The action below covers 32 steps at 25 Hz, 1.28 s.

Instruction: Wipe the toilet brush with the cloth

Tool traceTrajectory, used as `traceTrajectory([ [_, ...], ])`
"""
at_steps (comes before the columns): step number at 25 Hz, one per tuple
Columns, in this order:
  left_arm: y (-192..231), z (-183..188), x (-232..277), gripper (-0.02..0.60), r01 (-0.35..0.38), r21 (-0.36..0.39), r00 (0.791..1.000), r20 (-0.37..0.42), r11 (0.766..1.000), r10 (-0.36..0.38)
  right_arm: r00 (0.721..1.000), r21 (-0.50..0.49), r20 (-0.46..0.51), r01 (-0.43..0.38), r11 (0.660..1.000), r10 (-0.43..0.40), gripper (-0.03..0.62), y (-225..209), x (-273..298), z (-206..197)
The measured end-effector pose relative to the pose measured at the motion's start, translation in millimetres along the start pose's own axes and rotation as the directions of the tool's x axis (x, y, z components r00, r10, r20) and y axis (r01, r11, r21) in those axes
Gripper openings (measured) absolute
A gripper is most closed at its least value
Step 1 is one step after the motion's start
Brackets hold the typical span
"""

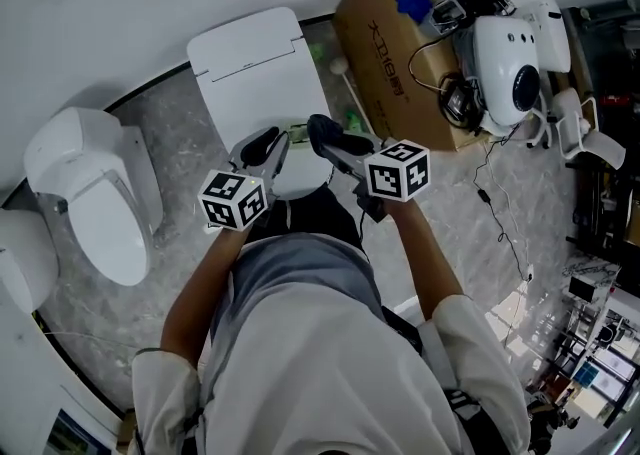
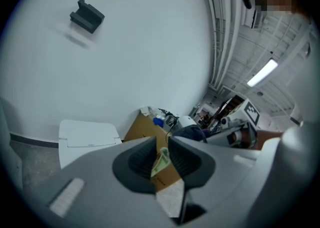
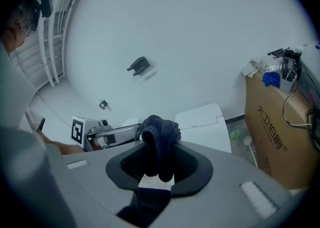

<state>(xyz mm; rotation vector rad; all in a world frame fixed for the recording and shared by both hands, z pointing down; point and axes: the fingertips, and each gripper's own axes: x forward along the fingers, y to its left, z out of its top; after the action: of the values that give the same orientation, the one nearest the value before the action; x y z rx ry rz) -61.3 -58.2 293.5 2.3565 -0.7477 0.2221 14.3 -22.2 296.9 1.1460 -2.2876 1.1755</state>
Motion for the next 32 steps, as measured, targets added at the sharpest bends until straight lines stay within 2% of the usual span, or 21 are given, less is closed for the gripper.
traceTrajectory([
  [4,-3,11,-15,0.0,-0.011,-0.025,0.999,0.04,1.0,0.012,1.0,-0.021,0.023,-0.007,1.0,0.008,0.098,5,-9,1],
  [8,-9,22,-34,0.0,-0.064,0.001,0.993,0.097,0.998,0.063,0.995,-0.066,0.098,0.022,0.998,-0.016,0.098,11,-26,11],
  [16,-45,46,-71,0.0,-0.191,0.049,0.959,0.223,0.98,0.175,0.961,-0.2,0.27,0.114,0.973,-0.057,0.098,19,-79,44],
  [22,-81,66,-100,0.0,-0.306,0.054,0.909,0.314,0.95,0.275,0.931,-0.331,0.361,0.184,0.925,-0.056,0.097,34,-124,62],
  [25,-95,74,-114,0.0,-0.39,0.052,0.866,0.36,0.919,0.347,0.927,-0.373,0.376,0.153,0.915,-0.002,0.097,47,-145,65],
  [28,-114,79,-125,0.0,-0.448,0.063,0.828,0.406,0.892,0.387,0.926,-0.408,0.375,0.118,0.905,0.048,0.096,56,-164,63],
  [30,-127,82,-131,0.0,-0.471,0.073,0.811,0.429,0.879,0.398,0.927,-0.431,0.371,0.115,0.895,0.059,0.095,57,-174,62],
  [32,-139,83,-135,0.0,-0.479,0.081,0.805,0.439,0.874,0.4,0.927,-0.442,0.367,0.102,0.891,0.076,0.095,59,-181,60],
])
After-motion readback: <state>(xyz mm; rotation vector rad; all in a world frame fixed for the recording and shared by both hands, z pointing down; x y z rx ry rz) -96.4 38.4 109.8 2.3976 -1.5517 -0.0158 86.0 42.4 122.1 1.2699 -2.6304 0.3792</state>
